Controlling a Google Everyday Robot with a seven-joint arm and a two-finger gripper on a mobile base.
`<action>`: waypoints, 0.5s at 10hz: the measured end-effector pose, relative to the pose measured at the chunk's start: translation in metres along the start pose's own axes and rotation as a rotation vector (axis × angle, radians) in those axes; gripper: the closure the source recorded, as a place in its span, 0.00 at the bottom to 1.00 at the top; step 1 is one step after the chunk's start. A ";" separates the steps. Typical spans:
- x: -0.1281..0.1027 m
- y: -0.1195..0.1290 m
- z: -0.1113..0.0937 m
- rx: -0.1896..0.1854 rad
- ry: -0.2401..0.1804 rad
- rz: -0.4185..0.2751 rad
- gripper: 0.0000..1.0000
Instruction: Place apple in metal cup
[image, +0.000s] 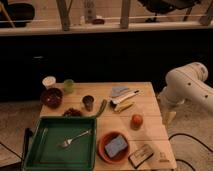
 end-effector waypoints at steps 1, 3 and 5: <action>0.000 0.000 0.000 0.000 0.000 0.000 0.20; -0.002 0.004 0.004 -0.001 0.012 -0.029 0.20; -0.018 0.008 0.014 -0.001 0.030 -0.118 0.20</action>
